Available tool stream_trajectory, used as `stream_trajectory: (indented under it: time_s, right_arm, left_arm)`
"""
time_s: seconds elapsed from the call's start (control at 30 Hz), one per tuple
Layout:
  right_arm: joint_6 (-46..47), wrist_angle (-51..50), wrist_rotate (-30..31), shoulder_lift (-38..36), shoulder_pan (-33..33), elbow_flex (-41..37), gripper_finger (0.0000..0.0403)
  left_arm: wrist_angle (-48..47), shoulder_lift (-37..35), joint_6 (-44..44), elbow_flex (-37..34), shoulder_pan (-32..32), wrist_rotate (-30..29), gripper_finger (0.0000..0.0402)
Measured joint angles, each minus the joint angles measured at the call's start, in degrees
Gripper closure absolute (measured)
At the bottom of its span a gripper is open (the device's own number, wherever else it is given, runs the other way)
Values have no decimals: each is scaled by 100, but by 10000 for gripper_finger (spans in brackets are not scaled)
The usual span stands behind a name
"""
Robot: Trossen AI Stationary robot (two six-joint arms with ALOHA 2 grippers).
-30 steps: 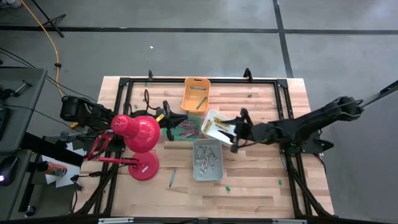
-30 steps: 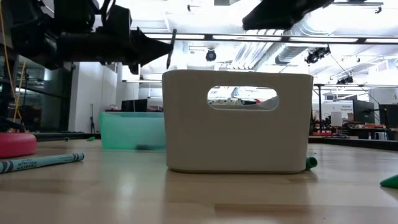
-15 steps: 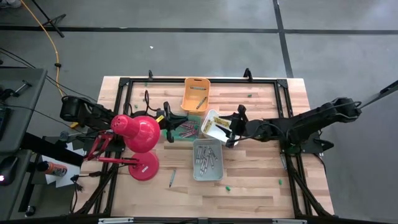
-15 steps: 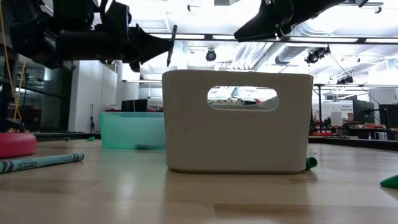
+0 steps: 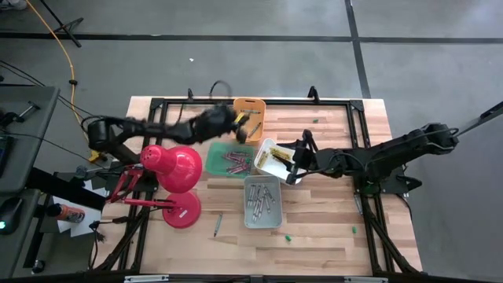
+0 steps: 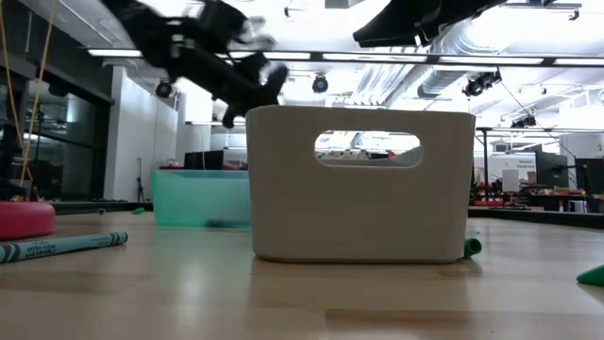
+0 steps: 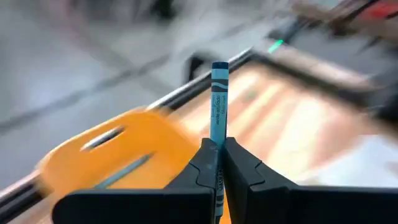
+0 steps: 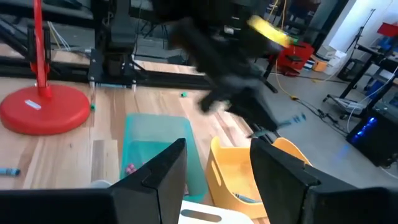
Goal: Sort crayons
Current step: Put the blue crayon into the yellow bin
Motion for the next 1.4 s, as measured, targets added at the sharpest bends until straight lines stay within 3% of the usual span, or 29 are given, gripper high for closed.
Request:
stream_trajectory:
  time_s: [0.07,0.13,0.33,0.5,0.8,1.0,1.13,1.27,1.4]
  right_arm:
    - [-70,-47,1,0,0,0,231]
    - [-74,-81,1,0,0,0,231]
    - [-76,-317,304,-1,22,0,231]
    - [-18,-640,453,-182,72,-7,231]
    - [265,-866,466,-603,306,-4,231]
    - [305,-1336,460,-634,393,-4,231]
    - [384,-1428,460,-634,391,-4,231]
    - [518,-1424,460,-634,391,-4,231]
    - [597,-1415,461,-633,340,-4,231]
  left_arm:
    - [-1075,239,-223,610,366,-18,401]
    - [-1577,473,-519,1009,641,-21,401]
    - [-1783,994,-1399,1210,1022,462,397]
    - [-1922,1231,-1463,1210,967,499,367]
    - [-1866,994,-1293,1210,973,583,262]
    - [-2074,327,-616,1031,799,1164,220]
    - [-1092,-220,48,162,156,1140,216]
    - [733,-520,645,-1169,-616,1108,218]
    - [2634,-509,679,-2282,-1232,1085,217]
